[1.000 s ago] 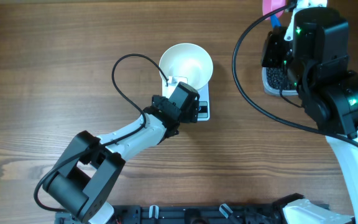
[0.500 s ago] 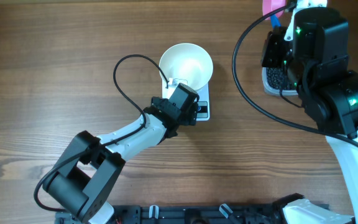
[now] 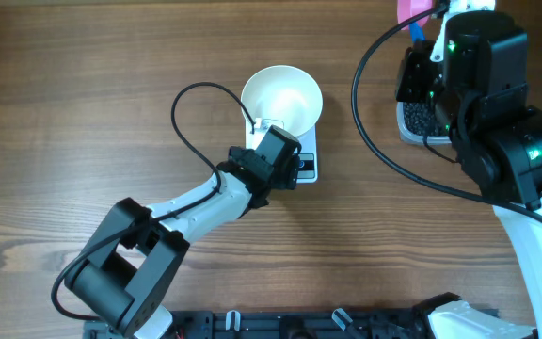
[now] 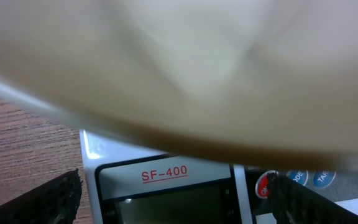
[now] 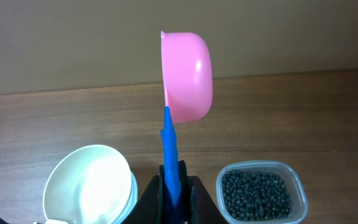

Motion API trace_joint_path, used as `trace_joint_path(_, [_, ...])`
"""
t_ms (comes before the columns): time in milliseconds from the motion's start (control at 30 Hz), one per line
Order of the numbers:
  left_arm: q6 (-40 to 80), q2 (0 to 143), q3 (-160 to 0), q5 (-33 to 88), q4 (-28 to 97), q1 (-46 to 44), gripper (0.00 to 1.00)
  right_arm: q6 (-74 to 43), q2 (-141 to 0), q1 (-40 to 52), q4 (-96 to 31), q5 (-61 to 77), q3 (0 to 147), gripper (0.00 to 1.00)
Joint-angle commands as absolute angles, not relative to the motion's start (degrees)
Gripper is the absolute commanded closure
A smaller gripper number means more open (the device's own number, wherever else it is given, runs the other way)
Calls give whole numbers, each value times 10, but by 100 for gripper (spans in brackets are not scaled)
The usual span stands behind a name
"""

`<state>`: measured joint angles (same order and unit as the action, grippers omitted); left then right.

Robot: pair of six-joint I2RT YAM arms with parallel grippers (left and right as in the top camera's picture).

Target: Scoop item into bowl and weigh 150g on scale

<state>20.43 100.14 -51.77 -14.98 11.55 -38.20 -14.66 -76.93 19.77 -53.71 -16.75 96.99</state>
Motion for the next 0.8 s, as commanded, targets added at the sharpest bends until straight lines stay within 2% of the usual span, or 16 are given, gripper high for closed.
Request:
trace_joint_path(0, [197, 1007, -525, -146, 116, -371, 0, -135, -771, 195, -536, -165, 970, 96])
trace_joint_path(267, [165, 1007, -525, -99, 116, -371, 0, -135, -771, 195, -536, -165, 970, 96])
trace_joint_path(767, [171, 1013, -525, -116, 115, -370, 0, -135, -771, 195, -536, -165, 970, 96])
